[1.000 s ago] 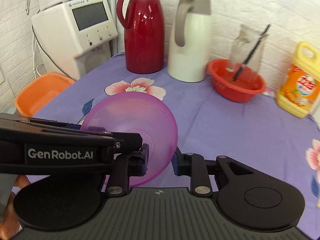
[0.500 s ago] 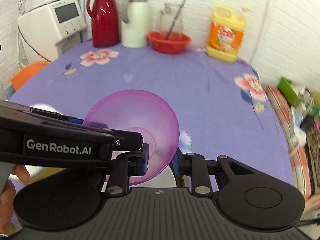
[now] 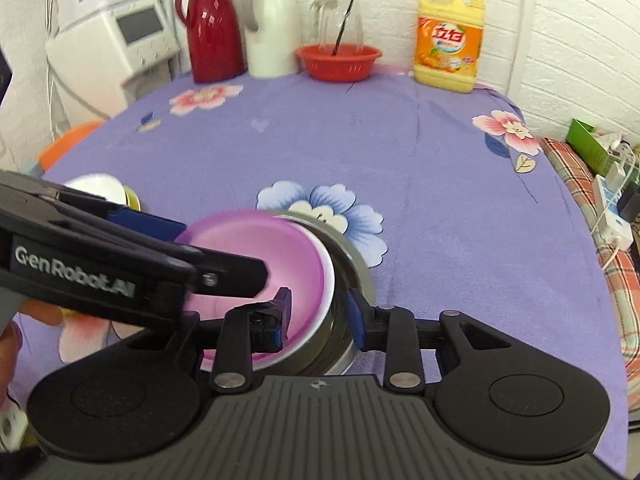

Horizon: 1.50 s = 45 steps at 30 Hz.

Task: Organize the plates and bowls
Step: 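Lower the pink bowl into the white bowl and open the right tool, then close the right tool on the steel bowl rim holding the nested bowls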

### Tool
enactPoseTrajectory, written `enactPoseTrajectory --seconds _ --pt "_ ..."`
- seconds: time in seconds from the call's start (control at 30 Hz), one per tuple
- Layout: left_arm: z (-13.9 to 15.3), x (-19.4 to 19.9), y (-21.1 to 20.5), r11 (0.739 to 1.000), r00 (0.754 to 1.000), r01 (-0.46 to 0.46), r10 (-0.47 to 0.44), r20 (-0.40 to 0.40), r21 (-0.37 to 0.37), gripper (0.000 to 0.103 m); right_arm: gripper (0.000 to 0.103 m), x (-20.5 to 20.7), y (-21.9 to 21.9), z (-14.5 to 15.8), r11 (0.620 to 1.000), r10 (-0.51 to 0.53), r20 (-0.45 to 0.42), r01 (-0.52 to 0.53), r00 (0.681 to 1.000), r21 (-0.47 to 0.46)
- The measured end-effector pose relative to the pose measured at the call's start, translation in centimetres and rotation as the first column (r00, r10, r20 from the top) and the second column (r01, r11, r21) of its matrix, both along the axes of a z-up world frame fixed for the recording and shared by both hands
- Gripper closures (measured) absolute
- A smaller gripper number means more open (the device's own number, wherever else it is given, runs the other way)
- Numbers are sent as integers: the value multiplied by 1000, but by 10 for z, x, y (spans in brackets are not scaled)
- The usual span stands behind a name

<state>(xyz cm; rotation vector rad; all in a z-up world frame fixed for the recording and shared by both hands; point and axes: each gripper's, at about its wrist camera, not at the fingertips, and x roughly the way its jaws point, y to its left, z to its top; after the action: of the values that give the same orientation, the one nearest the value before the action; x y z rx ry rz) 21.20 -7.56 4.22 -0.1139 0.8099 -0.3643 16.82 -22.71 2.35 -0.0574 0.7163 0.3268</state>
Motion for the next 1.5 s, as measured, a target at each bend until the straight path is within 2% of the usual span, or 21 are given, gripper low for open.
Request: enactPoseTrajectory --seconds 0.03,0.1,0.27,0.4,0.6,1.2,1.5 --pt "6 -4 4 1000 999 -6 7 37 -3 7 31 -6 -4 2 1000 -16 26 16 1000 12" --pt "17 -14 12 1000 994 -21 22 108 -12 7 0 -20 -11 3 997 -50 73 45 996 56" --pt "23 -32 21 997 977 -71 78 200 -41 7 0 -53 -21 -8 974 -146 143 117 979 196" --pt "7 -36 26 990 975 -126 137 178 -68 7 0 -63 -24 -18 953 -214 147 173 966 250" --pt "-15 -15 28 983 981 -166 173 90 -73 7 0 -43 -20 -22 964 -207 121 181 971 196" --pt "-46 15 3 993 993 -118 117 18 28 7 0 -6 5 -44 981 -139 35 133 990 140" --pt "-60 19 -2 992 994 -111 111 -7 63 7 0 -3 5 -51 979 -134 21 129 991 159"
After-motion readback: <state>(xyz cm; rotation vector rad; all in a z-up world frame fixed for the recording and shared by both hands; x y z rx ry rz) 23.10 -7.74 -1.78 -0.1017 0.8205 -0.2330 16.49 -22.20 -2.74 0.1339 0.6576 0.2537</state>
